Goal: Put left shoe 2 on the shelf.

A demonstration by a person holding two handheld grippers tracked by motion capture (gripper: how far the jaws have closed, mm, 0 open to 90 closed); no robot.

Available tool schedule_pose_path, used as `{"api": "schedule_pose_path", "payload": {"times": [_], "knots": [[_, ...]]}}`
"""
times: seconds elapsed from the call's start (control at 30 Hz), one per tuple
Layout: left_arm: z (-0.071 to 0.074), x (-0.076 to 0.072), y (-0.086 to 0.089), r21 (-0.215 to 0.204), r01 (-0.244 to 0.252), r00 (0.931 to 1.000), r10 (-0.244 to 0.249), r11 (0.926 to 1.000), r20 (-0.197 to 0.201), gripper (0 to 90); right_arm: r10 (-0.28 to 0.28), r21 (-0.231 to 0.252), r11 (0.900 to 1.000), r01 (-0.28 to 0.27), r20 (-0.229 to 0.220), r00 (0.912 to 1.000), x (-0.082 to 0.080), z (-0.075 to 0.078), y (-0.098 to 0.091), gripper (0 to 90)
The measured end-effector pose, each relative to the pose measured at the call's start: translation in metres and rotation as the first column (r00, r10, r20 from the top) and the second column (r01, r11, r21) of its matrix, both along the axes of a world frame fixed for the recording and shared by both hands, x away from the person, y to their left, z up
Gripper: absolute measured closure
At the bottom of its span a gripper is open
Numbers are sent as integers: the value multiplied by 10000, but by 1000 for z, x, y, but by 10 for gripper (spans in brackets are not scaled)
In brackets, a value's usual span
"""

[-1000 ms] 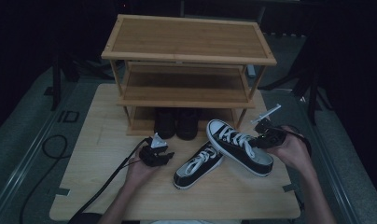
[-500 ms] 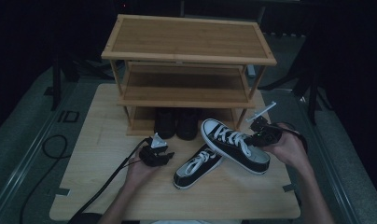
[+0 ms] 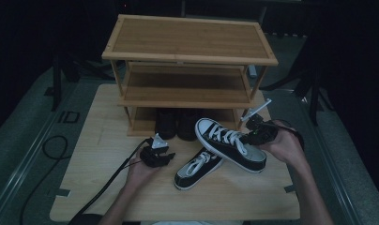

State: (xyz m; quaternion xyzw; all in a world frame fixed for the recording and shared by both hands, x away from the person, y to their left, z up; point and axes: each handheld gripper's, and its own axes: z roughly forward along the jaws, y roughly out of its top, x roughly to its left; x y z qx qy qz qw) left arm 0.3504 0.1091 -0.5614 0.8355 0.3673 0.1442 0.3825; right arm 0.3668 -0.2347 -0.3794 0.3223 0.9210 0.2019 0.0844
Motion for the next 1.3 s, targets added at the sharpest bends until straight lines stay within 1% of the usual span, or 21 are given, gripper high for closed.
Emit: {"api": "schedule_pose_path", "payload": {"times": [0.43,0.87,1.3], "knots": [[0,0,0,-1,-4,10000,4,10000,0,579,254,110,9996,-255,135,9996,0,9,12,886],[0,0,0,17,4,10000,-4,10000,14,579,472,219,9986,-480,368,9982,0,25,22,886],[0,0,0,19,10,10000,-10,10000,8,580,483,399,9979,-509,631,9968,1,40,27,887]]}}
